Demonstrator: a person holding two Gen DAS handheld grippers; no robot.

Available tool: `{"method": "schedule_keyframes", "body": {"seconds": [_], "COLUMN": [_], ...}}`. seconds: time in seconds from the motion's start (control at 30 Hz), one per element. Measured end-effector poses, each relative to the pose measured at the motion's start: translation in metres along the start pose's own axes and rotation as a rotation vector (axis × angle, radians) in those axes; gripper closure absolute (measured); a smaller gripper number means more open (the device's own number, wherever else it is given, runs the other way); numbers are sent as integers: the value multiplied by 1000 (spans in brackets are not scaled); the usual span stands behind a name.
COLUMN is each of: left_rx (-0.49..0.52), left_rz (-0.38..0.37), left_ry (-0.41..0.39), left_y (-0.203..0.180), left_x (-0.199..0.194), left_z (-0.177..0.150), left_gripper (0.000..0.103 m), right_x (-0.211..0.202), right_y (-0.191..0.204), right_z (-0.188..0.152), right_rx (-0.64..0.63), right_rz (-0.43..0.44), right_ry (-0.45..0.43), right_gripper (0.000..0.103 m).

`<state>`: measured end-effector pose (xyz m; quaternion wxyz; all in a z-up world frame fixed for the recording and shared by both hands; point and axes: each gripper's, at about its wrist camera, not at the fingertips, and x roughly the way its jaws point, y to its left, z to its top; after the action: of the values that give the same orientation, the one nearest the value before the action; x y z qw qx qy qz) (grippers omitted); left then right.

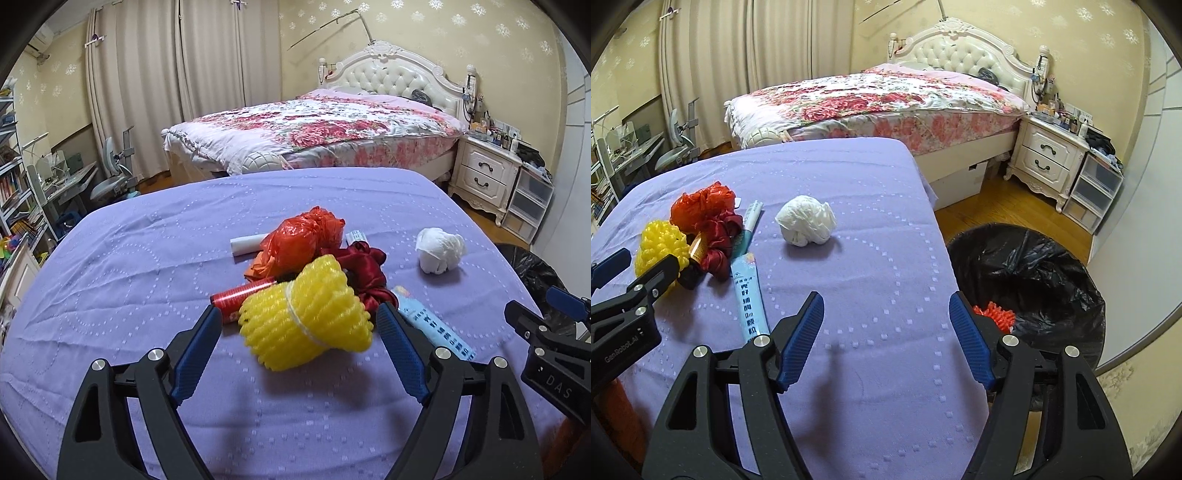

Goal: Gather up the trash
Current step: 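Grasp the yellow foam net with the left tool while the right tool grasps the red ribbon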

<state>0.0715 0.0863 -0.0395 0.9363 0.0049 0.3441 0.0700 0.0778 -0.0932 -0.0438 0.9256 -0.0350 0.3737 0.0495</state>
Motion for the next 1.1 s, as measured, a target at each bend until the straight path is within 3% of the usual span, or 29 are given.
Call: {"method": "schedule_keyframes", "body": {"seconds": [0.2,0.27,0.67,0.83,1.1], "left_rx": [-8,-10,0,-13,-38], "left_rz": [-43,-55,-79,-58,40], "left_ry": [18,22,8,-13,-13], "left_y": [2,3,11,28,65], "left_x": [7,7,-9,-21,-23], "left_z": [2,2,-2,-1,-6], "left_gripper": [21,32,38,38,38], "right_x": [5,6,-1,-3,3], "right_y": [7,9,26,41,76], "right_z": [7,9,15,17,22], "right_rx": [-15,-20,-50,-78,-133], "right_rz": [10,14,25,44,91], "right_ry": [-2,-4,-21,-28,-21], "right_gripper": [34,34,34,34,34]}}
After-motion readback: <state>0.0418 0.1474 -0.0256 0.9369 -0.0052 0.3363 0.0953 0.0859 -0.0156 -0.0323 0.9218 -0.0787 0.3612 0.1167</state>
